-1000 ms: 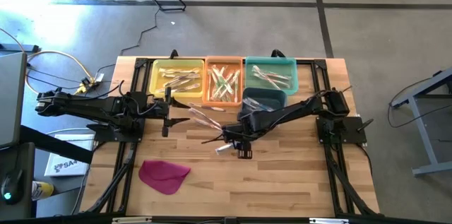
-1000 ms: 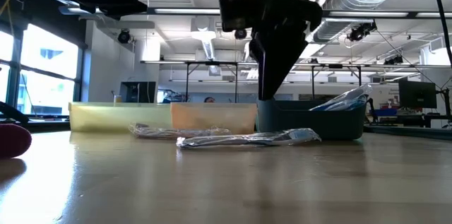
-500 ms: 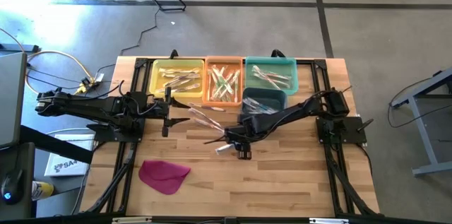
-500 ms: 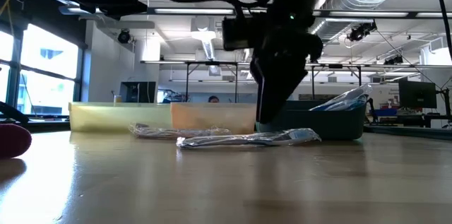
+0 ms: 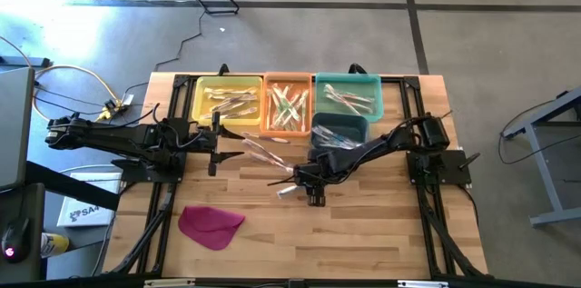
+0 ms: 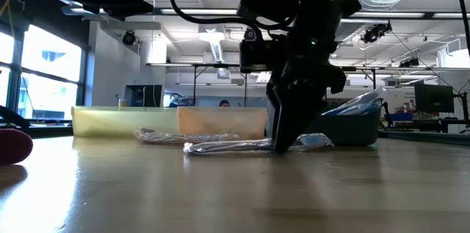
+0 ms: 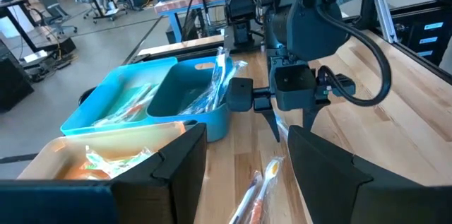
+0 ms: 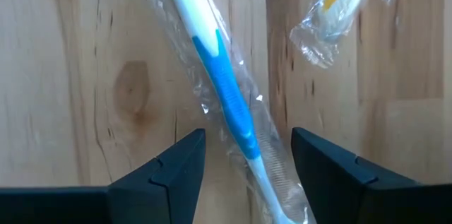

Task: Pick & Place Toothbrushes
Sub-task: Put the blue toothbrush into the dark blue bin

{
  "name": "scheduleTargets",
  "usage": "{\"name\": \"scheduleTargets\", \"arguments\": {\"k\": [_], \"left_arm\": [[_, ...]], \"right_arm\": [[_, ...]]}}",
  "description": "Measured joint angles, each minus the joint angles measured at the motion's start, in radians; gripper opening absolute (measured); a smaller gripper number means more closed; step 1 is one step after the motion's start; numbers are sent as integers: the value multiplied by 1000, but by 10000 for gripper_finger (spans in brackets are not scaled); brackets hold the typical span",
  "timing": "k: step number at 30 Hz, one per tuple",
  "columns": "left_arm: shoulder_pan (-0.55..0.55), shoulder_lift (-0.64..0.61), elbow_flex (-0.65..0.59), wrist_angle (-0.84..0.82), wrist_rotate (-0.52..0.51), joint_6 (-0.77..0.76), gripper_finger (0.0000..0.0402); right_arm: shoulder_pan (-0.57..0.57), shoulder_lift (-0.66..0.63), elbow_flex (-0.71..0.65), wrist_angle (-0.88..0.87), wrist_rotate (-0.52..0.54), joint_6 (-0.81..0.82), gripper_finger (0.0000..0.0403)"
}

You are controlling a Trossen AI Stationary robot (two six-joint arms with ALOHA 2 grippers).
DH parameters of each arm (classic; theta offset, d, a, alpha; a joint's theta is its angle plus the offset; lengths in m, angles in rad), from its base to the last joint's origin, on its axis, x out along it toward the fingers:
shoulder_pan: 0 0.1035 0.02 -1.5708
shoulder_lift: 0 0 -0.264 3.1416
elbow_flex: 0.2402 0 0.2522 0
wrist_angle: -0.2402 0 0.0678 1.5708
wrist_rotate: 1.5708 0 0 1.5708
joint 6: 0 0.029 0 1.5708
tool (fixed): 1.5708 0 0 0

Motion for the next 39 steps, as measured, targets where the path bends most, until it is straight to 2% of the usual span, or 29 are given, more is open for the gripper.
{"name": "scheduleTargets", "arguments": {"k": [25, 39], "left_arm": [[0, 0, 0, 0, 0, 0, 193], [0, 0, 0, 0, 0, 0, 193]], "right_arm": [[0, -1, -24, 51, 5, 31, 200], [-1, 0, -23, 62, -16, 32, 71]]}}
